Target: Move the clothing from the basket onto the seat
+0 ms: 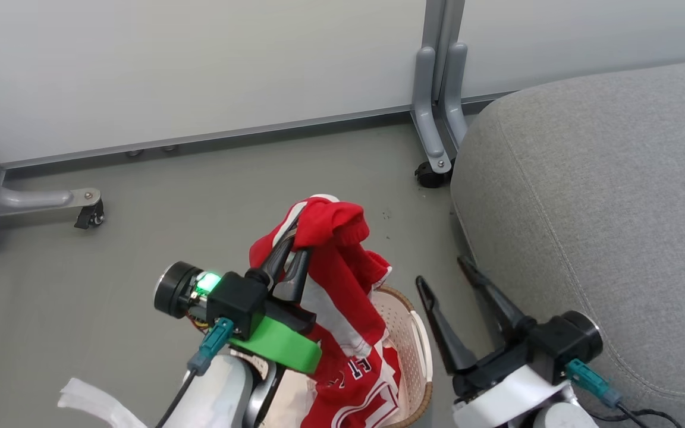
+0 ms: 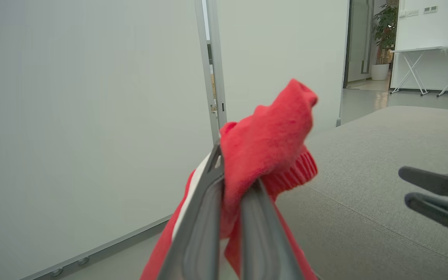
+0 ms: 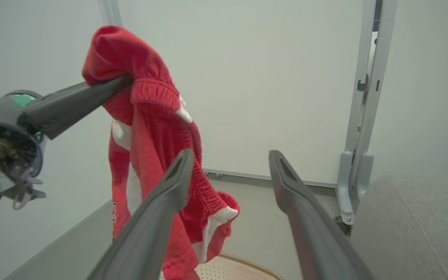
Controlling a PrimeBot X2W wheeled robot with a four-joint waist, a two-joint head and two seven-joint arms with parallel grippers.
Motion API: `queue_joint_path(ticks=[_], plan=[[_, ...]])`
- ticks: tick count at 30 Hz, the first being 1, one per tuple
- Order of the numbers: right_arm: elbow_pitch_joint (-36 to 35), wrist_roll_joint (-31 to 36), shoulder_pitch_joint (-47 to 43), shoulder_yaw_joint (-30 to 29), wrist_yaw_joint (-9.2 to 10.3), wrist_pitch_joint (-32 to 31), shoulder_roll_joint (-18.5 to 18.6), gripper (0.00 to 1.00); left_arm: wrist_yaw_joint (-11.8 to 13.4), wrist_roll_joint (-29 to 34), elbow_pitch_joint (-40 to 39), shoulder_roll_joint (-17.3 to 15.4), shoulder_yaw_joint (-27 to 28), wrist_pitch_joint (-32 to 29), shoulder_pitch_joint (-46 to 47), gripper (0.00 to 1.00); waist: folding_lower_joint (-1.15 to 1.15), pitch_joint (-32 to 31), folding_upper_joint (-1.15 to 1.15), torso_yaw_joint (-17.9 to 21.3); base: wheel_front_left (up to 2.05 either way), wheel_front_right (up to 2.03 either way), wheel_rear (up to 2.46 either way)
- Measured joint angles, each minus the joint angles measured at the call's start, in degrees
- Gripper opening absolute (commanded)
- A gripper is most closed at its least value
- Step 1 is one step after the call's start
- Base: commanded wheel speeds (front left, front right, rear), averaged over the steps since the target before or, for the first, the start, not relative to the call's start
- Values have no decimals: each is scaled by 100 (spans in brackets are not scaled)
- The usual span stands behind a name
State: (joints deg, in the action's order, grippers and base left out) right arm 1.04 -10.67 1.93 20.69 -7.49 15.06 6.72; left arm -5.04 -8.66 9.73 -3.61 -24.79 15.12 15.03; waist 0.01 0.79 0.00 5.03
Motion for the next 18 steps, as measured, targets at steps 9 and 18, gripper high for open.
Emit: queue_joint_path(ticks=[9,18], plan=[[391,-83,503,770,0,0,48,100,-51,-191,132,64,-697,0,425,0,0,45,0,27,0,0,0],[1224,-47,810,744,0,1,-93,100,-14,-614,214,74,-1488,0,736,0,0,67,0,17,0,0,0]])
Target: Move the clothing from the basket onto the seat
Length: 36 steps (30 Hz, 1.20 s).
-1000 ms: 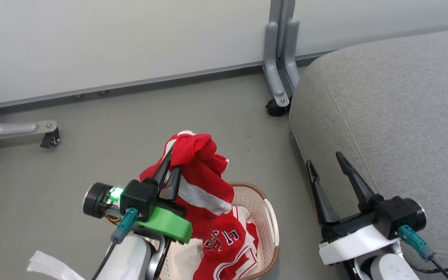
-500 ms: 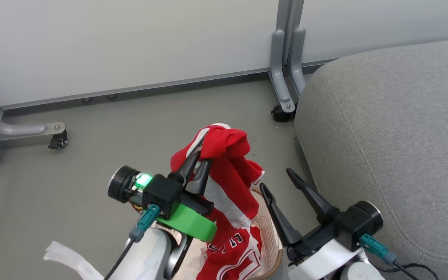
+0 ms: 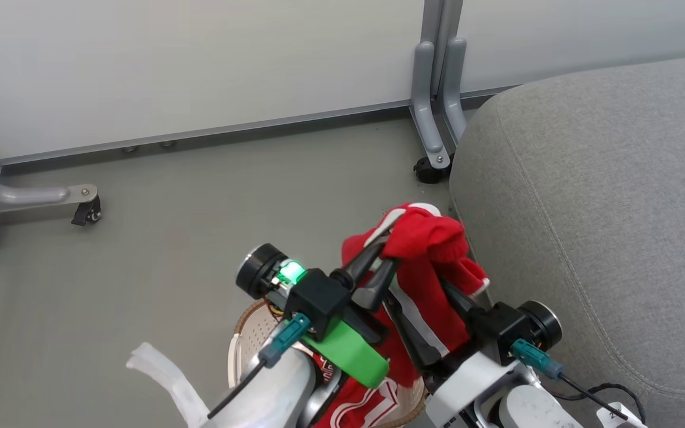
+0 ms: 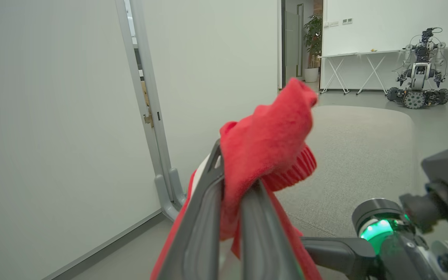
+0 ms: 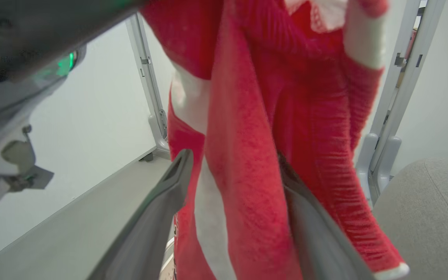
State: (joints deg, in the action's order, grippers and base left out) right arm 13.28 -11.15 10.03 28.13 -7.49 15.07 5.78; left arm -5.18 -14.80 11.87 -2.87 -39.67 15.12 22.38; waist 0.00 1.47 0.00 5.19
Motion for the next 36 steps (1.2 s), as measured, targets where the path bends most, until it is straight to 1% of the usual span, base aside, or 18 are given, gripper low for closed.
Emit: queue_joint_path(ticks=[5,6,7,8,10,13,20,24,26,27,28,32,36], plan=[[307,-138,86,-97,0,0,-122,100,80,-299,151,1,-319,-53,82,0,0,-14,0,-16,0,0,0],[400,-214,84,-91,0,-1,-132,98,100,-319,166,1,-347,-53,91,0,0,-18,0,-19,0,0,0],[519,-291,81,-92,0,-1,-144,42,125,-356,202,1,-371,-52,107,0,0,-24,0,-21,0,0,0],[627,-361,82,-70,0,0,-148,0,152,-397,263,2,-392,-52,120,0,0,-29,0,-21,0,0,0],[836,-399,83,51,0,0,-134,0,186,-500,388,0,-433,-56,119,0,0,-34,0,-15,0,0,0],[939,-494,118,77,-2,-1,-123,0,220,-580,577,2,-475,-58,110,0,0,-28,0,-3,0,0,0],[956,-638,146,149,-1,-1,12,0,268,-659,868,2,-509,-36,102,0,0,4,0,-21,0,0,0],[945,-691,146,148,-1,-1,31,0,279,-660,933,2,-506,-33,115,0,0,16,0,-28,0,0,0],[932,-695,146,131,-2,-1,36,0,327,-658,990,3,-497,-18,125,0,0,21,0,-26,0,0,0],[922,-709,146,119,-1,-1,37,0,378,-657,1014,3,-478,-16,130,27,0,27,0,-24,0,0,0],[914,-724,146,107,-2,-1,37,0,421,-630,1035,1,-467,-16,148,100,0,35,0,-22,0,0,0],[903,-744,146,56,-1,-1,40,0,443,-597,1096,3,-469,-9,194,100,0,51,0,-16,0,0,0],[926,-750,146,-11,-1,-1,35,0,410,-578,1220,1,-508,-9,194,100,0,46,0,-15,0,0,0]])
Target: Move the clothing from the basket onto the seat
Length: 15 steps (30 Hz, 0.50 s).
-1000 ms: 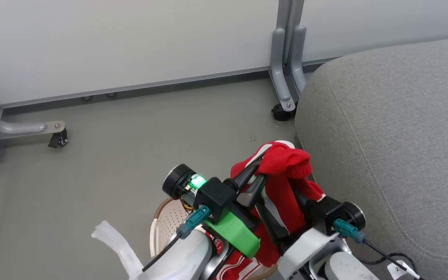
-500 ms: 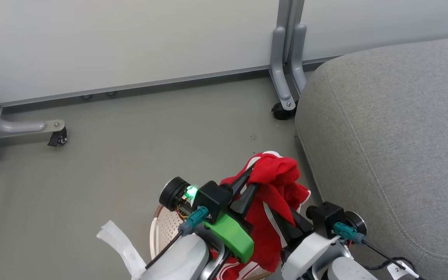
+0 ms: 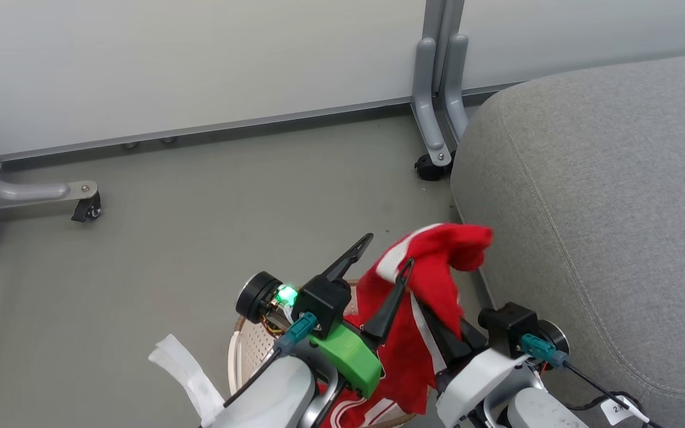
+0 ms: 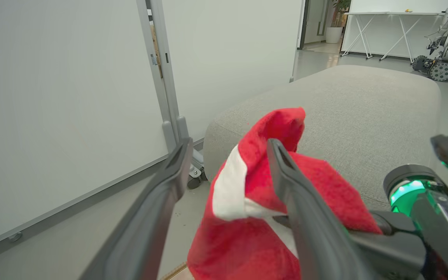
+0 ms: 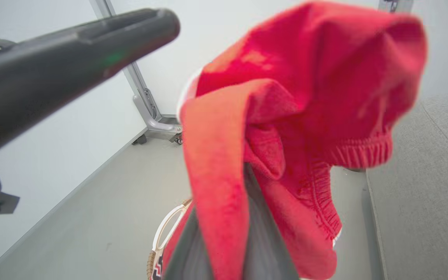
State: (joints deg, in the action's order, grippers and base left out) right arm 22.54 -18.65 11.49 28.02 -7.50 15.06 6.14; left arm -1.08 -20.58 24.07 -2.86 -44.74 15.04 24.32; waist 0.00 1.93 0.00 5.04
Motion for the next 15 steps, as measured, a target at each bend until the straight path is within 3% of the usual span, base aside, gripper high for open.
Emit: queue_joint_path(ticks=[15], plan=[[-27,21,-1,-121,1,0,-14,0,-16,26,32,-18,74,1,-9,100,0,42,0,-15,0,0,0]])
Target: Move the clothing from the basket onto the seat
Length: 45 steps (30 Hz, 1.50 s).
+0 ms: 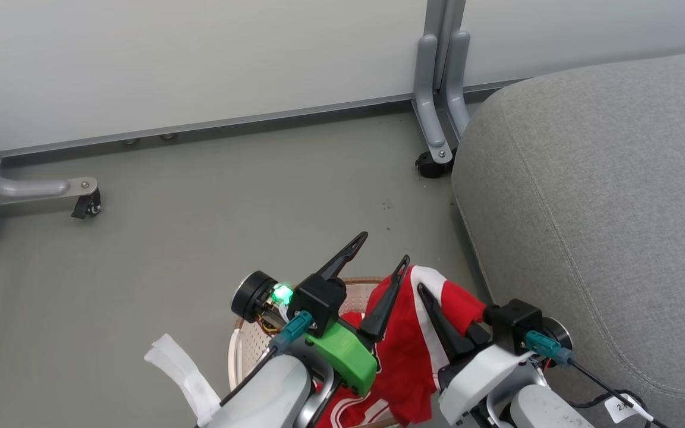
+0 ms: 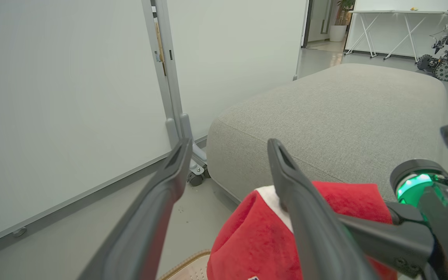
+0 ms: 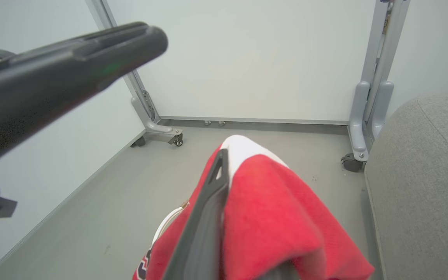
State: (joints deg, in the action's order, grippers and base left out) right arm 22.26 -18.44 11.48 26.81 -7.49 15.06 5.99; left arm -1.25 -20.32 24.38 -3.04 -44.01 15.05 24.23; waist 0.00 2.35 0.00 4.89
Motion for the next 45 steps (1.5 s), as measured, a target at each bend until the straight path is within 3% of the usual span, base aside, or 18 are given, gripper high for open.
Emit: queue_joint_path(ticks=[10,19,37,45], plan=[[-149,131,-4,-185,0,0,14,0,35,79,-29,-30,103,9,-35,100,0,15,0,56,0,0,0],[-748,419,-2,-541,0,0,40,0,164,283,-335,-336,377,9,-170,100,0,195,0,422,0,0,0],[-2070,616,-475,-1555,0,0,-143,0,218,784,-1695,-901,1414,9,-1134,100,0,723,0,1971,0,0,0],[-2544,323,-797,-2217,0,0,-253,0,27,996,-1847,-1107,1511,10,-1405,100,0,1048,0,2526,0,0,0]])
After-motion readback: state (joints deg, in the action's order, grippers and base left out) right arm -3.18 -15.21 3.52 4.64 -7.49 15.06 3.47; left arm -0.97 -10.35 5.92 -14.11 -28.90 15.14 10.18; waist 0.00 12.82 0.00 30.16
